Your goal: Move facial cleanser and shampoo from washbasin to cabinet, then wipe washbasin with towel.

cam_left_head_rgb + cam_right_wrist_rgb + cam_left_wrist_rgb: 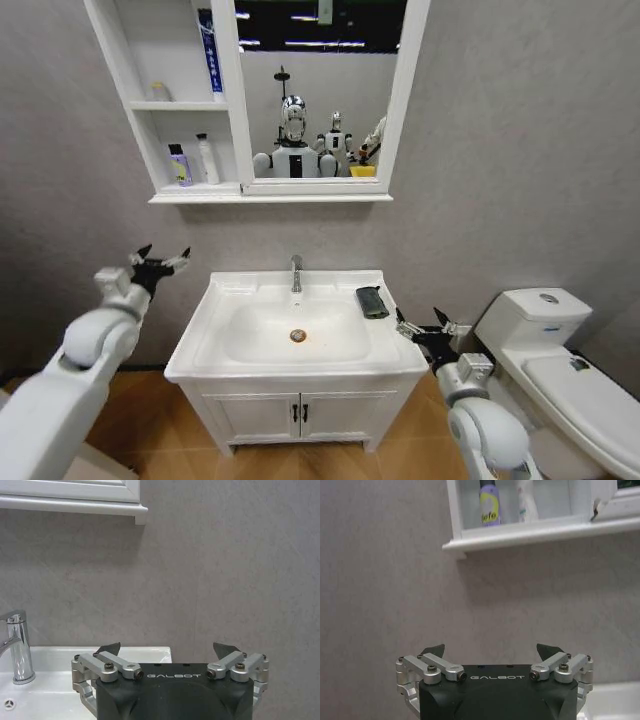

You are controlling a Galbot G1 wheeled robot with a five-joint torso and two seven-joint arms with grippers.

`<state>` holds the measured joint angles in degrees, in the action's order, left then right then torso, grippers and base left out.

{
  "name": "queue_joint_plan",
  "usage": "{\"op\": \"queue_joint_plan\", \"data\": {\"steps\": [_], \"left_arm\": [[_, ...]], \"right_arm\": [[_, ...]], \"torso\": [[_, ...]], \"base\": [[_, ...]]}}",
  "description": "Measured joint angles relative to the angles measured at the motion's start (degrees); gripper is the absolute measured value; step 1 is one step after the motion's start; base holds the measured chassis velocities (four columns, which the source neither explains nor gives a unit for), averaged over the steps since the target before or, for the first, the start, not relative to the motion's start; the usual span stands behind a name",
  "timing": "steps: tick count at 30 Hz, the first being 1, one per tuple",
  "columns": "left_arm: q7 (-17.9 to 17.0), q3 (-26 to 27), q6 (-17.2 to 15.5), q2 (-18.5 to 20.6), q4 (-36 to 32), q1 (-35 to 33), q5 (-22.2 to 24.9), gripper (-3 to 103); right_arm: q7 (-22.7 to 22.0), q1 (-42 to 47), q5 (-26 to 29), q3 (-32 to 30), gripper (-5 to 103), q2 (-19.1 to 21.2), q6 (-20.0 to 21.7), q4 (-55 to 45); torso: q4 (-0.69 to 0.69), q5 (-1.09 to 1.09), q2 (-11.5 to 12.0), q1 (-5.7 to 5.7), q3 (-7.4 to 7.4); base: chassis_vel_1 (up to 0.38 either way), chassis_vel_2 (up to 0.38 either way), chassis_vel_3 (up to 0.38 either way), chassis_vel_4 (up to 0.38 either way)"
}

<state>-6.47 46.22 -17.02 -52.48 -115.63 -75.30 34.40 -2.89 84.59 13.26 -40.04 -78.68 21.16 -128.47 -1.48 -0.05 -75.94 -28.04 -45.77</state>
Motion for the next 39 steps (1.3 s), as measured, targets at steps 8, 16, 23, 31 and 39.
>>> {"op": "queue_joint_plan", "data": {"steps": [8, 16, 23, 31, 39], "left_arm": [[5.98, 5.96, 3.93, -9.94, -3.91, -11.47, -5.51, 100], [9.00, 8.19, 4.81, -15.28, -11.95, -18.53, -5.37, 100], [10.05, 8.42, 4.79, -18.32, -21.06, -29.13, -4.48, 100], [8.69, 11.42, 1.46, -18.96, -27.95, -33.28, -0.85, 100], [5.08, 9.79, -3.29, -18.41, -28.10, -30.98, 0.69, 100]], "right_arm": [[-0.78, -0.42, 0.40, 0.16, 100, 0.25, 0.36, 0.89], [-0.81, 0.11, -0.02, 0.16, 100, -0.13, 0.36, 0.87], [-0.82, 1.64, -0.38, -0.90, 100, -0.70, 0.13, -0.03], [-0.83, 1.75, -0.47, -0.86, 100, -0.91, -0.08, -0.38], [-0.83, 1.57, -0.23, -0.94, 100, -0.59, -0.09, -0.50]], "torso": [[-0.02, 0.04, 0.00, 0.00, 0.00], [-0.03, 0.03, 0.00, -0.01, -0.01], [-0.04, 0.04, 0.00, -0.01, 0.00], [-0.02, 0.04, 0.00, 0.00, 0.00], [-0.03, 0.03, 0.01, -0.01, -0.01]], "base": [[0.000, 0.000, 0.000, 0.000], [0.000, 0.000, 0.000, 0.000], [0.000, 0.000, 0.000, 0.000], [0.000, 0.000, 0.000, 0.000], [0.000, 0.000, 0.000, 0.000]]}}
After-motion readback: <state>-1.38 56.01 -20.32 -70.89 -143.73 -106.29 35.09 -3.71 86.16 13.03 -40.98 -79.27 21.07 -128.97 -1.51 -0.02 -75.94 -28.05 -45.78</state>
